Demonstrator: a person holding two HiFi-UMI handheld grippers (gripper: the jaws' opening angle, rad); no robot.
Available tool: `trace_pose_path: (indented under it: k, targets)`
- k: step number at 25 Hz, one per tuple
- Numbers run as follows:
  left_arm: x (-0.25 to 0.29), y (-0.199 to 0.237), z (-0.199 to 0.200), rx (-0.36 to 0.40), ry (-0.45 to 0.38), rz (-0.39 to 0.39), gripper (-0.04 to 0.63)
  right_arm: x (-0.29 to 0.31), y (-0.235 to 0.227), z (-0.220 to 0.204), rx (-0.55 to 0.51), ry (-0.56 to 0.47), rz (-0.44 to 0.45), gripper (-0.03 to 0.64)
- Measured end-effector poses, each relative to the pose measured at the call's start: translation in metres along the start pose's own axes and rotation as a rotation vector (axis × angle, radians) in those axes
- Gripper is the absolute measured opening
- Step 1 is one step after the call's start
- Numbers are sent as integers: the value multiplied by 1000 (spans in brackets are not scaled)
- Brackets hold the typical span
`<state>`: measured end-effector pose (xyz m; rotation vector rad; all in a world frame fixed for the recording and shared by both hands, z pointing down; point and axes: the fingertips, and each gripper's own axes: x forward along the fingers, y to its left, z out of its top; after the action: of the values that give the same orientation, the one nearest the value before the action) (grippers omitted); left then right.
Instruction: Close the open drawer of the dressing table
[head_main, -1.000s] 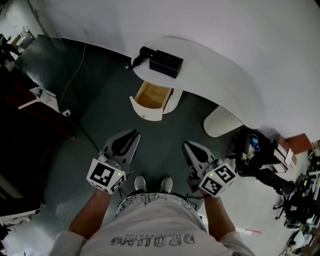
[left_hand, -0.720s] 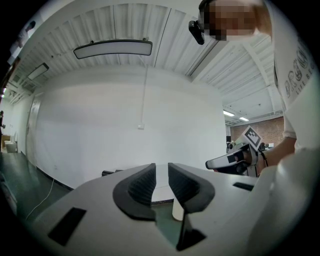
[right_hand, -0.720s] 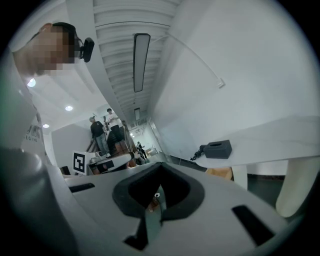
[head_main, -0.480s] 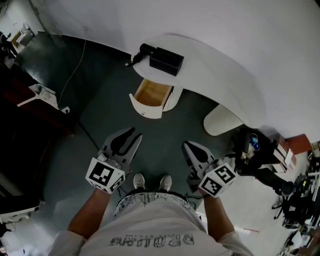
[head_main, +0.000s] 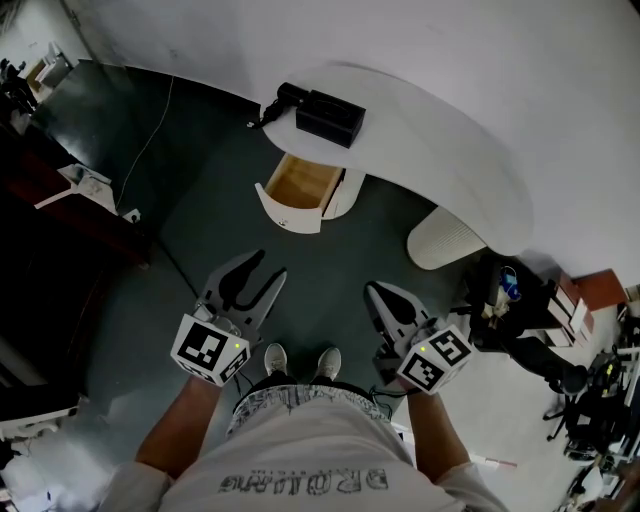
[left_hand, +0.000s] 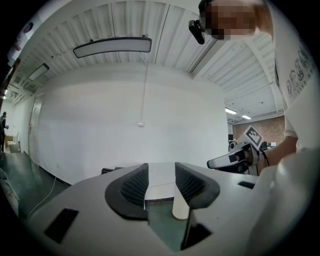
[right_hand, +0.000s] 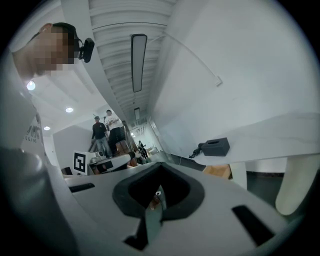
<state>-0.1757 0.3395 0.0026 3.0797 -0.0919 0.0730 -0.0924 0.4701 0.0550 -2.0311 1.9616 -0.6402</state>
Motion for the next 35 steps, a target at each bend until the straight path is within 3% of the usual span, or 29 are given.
trace_pose_path:
  k: [21, 35]
  targets:
    - [29, -38, -15, -6, 8, 91, 198, -39, -44, -3, -1, 46, 53, 8]
    - [59, -8, -15, -3, 7, 95, 198, -8, -73, 8, -2, 55, 51, 8]
